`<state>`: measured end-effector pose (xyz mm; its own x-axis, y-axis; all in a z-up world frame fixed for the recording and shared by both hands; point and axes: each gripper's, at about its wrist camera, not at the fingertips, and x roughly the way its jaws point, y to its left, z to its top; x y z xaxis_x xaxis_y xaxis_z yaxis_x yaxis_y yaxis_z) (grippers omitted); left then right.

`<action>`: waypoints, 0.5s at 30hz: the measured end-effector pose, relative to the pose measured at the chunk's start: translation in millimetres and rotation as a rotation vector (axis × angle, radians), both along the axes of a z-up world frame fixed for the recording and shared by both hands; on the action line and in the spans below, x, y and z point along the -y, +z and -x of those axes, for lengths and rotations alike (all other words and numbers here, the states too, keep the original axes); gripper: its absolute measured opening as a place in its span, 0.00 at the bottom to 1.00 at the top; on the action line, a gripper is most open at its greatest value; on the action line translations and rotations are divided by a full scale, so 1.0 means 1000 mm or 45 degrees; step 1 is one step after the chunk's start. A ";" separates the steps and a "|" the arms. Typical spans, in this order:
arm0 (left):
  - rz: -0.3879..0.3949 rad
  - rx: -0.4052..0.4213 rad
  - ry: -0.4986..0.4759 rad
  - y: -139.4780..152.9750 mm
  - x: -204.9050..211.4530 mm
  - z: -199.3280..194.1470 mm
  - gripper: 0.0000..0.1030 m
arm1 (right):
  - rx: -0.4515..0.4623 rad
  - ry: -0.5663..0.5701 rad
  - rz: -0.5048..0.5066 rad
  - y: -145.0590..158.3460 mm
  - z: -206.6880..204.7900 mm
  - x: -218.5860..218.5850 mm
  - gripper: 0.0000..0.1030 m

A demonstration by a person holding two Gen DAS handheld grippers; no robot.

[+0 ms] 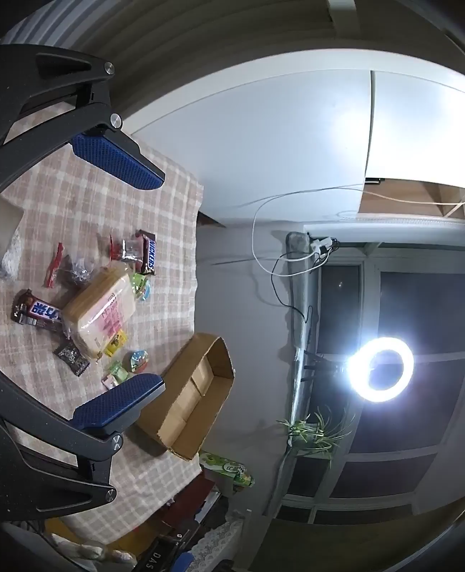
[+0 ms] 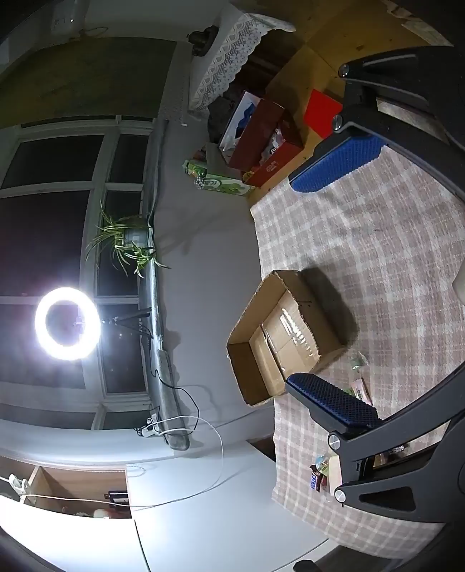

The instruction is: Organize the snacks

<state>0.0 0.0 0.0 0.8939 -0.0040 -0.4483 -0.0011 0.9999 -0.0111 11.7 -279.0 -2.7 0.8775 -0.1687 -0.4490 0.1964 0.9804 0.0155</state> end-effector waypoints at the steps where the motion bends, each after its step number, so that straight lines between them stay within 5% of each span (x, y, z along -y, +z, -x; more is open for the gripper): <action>1: 0.001 -0.003 -0.002 0.000 0.000 0.000 0.99 | 0.049 -0.011 0.012 0.003 0.009 -0.001 1.00; 4: -0.008 -0.052 0.009 0.000 0.000 -0.003 0.99 | 0.055 -0.005 0.011 0.006 0.012 -0.001 1.00; 15: 0.026 0.020 0.019 0.002 -0.005 0.003 0.99 | 0.066 -0.015 0.033 0.014 0.014 -0.003 1.00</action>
<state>-2.8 5.0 2.2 0.9007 0.0004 -0.4344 -0.0157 0.9994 -0.0317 -2.8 -276.2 11.5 0.8974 -0.1904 -0.3981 0.2079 0.9782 0.0006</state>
